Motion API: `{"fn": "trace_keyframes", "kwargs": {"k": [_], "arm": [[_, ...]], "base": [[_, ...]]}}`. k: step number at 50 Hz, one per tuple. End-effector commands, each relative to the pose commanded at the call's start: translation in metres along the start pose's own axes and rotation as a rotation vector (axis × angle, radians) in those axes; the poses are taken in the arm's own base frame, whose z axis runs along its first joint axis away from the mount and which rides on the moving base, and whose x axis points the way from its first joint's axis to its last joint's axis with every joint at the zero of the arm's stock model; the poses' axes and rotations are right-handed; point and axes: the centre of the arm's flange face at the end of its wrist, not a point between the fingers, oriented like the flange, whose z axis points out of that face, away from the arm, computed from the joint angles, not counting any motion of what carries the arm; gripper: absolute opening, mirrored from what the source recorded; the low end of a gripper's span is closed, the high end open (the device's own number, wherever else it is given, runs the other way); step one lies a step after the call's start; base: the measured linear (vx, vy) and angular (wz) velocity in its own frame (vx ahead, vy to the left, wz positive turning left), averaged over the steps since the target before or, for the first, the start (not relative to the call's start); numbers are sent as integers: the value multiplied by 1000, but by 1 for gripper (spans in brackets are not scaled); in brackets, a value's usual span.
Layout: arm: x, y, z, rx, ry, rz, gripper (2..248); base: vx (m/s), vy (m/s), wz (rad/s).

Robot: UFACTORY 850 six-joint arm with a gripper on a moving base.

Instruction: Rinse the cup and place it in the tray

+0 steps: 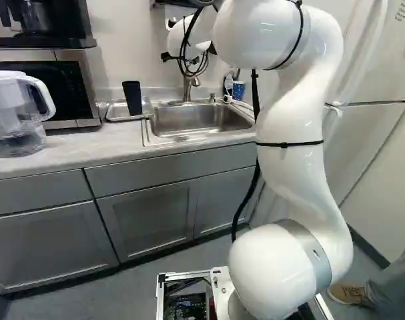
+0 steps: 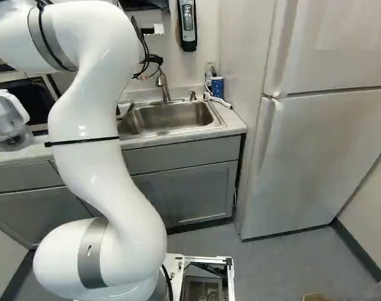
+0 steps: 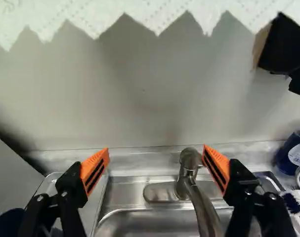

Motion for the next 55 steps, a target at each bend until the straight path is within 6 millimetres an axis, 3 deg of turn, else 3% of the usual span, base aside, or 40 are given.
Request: {"fn": "trace_keyframes", "kwargs": {"k": [36,55], "arm": [[-1,-1,-2,1,-4,0,247],[0,-24,-17,40,37,-9,247]], "base": [[0,0,0],[0,0,0]]}}
